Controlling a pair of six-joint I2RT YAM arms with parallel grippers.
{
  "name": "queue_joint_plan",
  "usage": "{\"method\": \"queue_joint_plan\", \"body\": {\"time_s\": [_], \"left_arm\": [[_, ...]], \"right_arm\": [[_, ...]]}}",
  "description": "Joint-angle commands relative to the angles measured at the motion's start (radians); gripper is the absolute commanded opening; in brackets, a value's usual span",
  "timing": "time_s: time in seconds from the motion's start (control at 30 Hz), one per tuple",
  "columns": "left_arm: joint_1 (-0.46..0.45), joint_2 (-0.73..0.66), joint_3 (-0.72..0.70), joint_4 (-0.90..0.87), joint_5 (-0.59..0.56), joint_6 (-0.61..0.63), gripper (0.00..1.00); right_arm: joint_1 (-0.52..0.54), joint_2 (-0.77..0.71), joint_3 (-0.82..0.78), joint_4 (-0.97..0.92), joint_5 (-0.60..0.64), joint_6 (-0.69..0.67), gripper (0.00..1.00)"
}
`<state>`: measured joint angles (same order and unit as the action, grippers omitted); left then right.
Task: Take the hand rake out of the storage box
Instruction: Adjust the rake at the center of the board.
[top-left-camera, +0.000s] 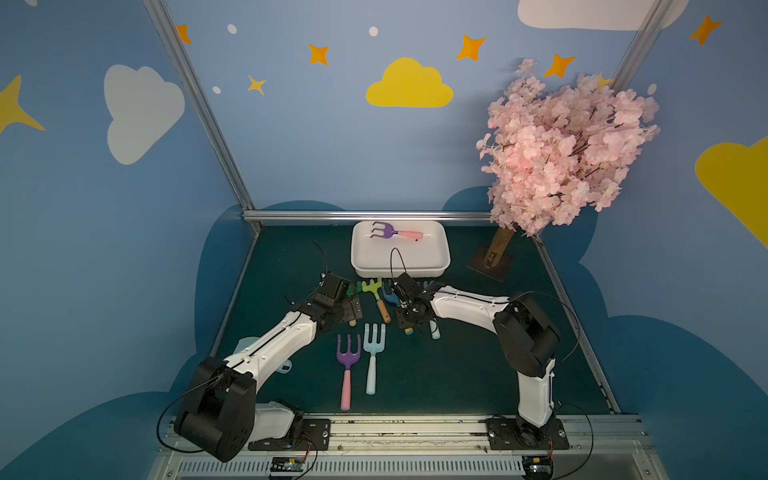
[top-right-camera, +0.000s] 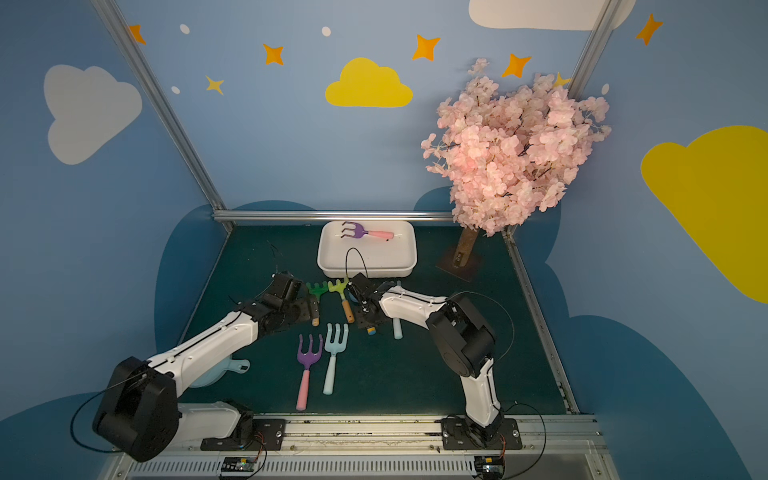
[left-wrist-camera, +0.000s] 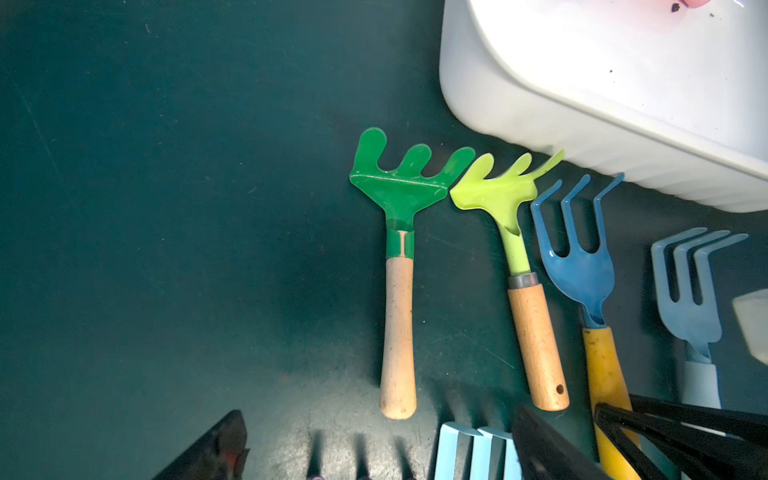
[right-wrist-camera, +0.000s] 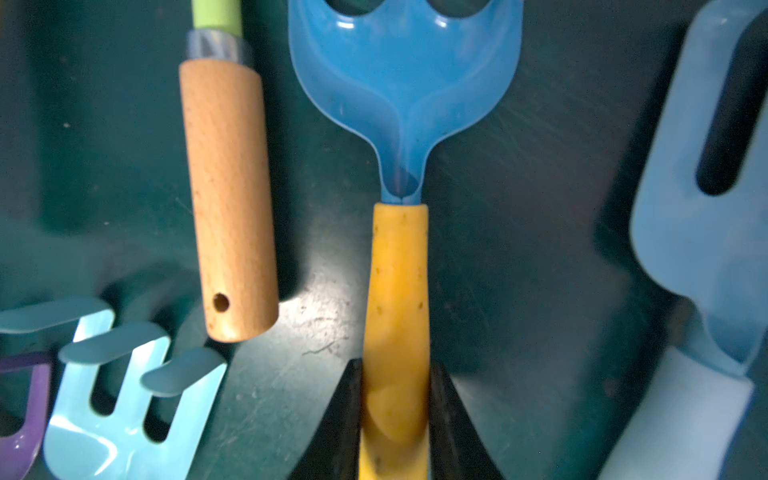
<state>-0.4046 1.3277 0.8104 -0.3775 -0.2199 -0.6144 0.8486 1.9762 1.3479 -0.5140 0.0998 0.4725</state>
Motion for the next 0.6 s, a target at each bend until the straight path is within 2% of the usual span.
{"method": "queue_joint_plan", "body": {"time_s": [0.0,0.1,0.2,0.27,0.33,0.4,0.5,0.57], "left_arm": [[0.003,0.016,0.004,0.022,0.029,0.020,1.00],[0.005,0.051,0.023,0.014,0.034,0.025,1.00],[0.004,0.084,0.036,0.021,0.051,0.033,1.00],[0.004,0.099,0.047,0.014,0.051,0.029,1.00],[0.006,0.101,0.052,0.006,0.047,0.031,1.00],[0.005,0.089,0.053,0.002,0.038,0.035,1.00],[0.018,0.067,0.056,-0.007,0.031,0.046,1.00],[0.029,0.054,0.057,-0.009,0.030,0.051,1.00]], "right_arm": [[-0.030,0.014,-0.003,0.019,0.073,0.058,0.08],[-0.029,0.003,-0.016,0.045,0.082,0.074,0.08],[-0.031,0.011,-0.006,0.057,0.067,0.061,0.15],[-0.031,0.013,0.005,0.046,0.045,0.057,0.16],[-0.030,-0.013,0.000,0.045,0.020,0.042,0.25],[-0.034,-0.058,0.001,0.035,0.002,0.012,0.42],[-0.057,-0.137,0.025,0.031,-0.050,-0.052,0.59],[-0.074,-0.159,0.070,0.032,-0.035,-0.084,0.64]]}}
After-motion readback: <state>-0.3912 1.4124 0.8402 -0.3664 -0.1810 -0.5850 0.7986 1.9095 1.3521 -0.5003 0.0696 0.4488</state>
